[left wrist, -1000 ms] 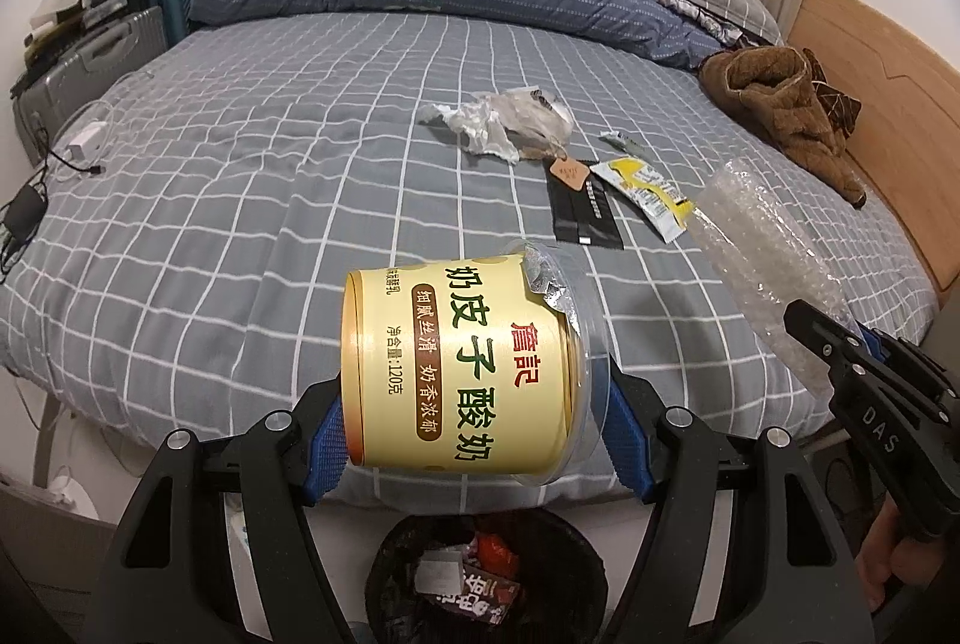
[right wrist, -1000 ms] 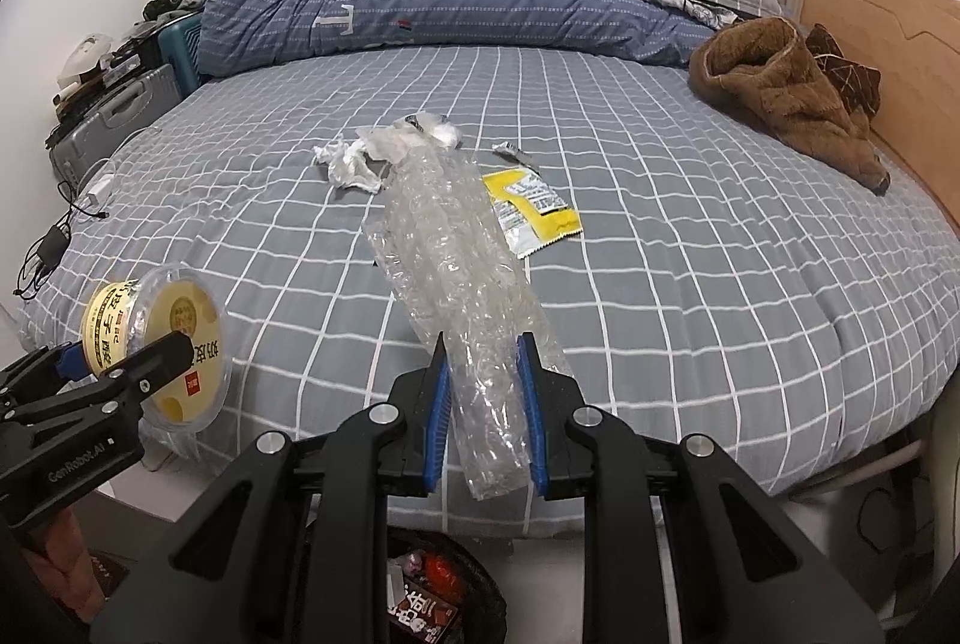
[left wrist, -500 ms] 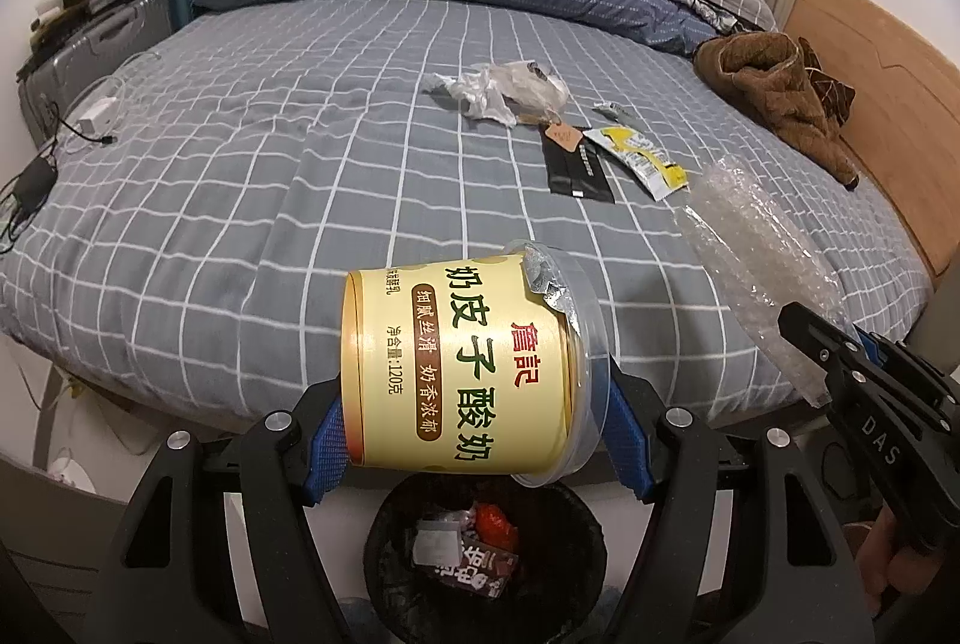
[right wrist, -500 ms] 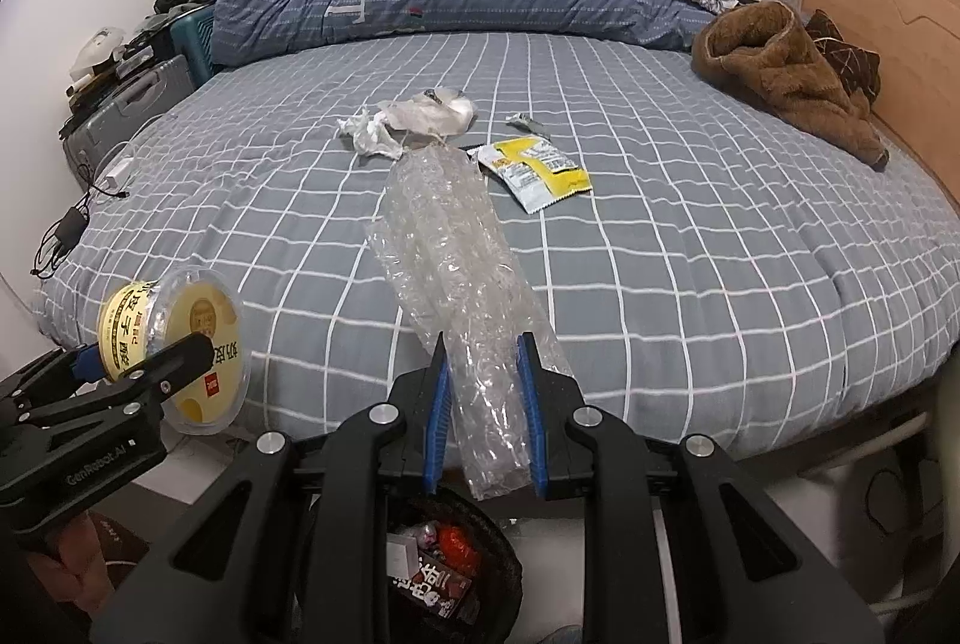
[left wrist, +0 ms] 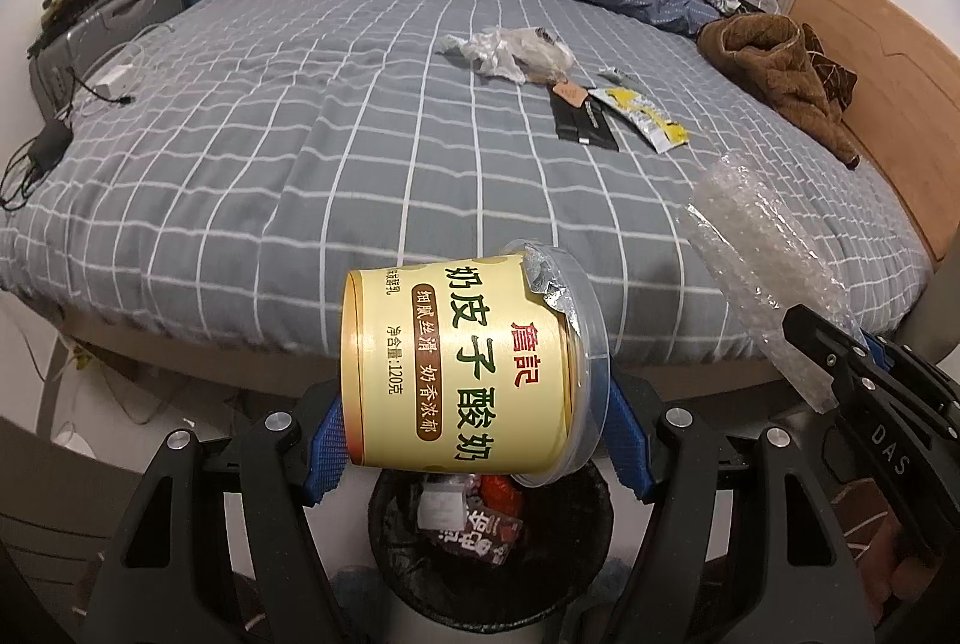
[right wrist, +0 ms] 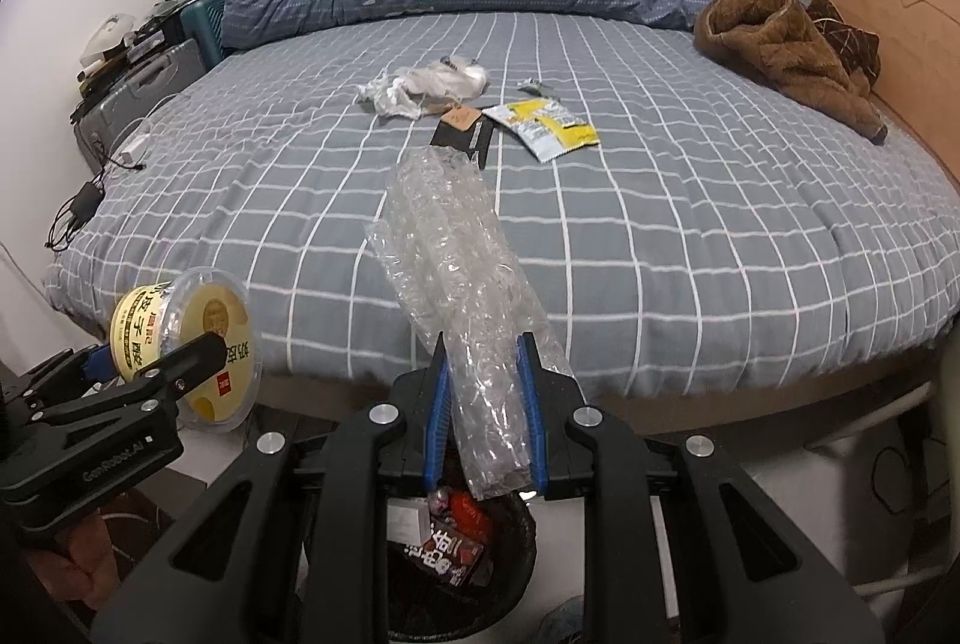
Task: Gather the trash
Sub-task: 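Carry the yogurt cup and bubble wrap over the black bin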
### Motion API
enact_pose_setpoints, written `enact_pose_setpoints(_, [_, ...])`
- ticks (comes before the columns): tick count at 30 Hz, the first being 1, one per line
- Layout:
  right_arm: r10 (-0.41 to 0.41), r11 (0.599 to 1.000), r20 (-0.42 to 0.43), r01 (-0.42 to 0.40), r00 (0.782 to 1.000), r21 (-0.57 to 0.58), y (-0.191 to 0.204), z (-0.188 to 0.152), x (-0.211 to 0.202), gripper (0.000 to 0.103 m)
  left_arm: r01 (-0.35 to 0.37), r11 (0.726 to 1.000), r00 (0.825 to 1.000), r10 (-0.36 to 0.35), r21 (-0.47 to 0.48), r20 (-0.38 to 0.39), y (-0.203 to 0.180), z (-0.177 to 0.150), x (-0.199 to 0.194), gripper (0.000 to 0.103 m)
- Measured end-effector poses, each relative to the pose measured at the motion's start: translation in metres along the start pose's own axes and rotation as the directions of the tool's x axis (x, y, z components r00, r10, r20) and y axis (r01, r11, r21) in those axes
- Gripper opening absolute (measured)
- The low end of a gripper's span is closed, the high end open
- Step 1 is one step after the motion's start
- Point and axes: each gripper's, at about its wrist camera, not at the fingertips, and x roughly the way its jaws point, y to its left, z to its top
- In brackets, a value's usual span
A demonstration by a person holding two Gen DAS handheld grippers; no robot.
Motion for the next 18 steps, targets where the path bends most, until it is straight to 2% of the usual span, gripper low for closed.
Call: enact_pose_setpoints(18, [0.008, 1.000, -0.109, -0.008, 0.994, 0.008, 0.010, -0.066, -0.012, 0.020, -0.024, 0.999, 0.997, 0.021, -0.038, -0.074, 0.018, -0.058, -0.017, 0.068])
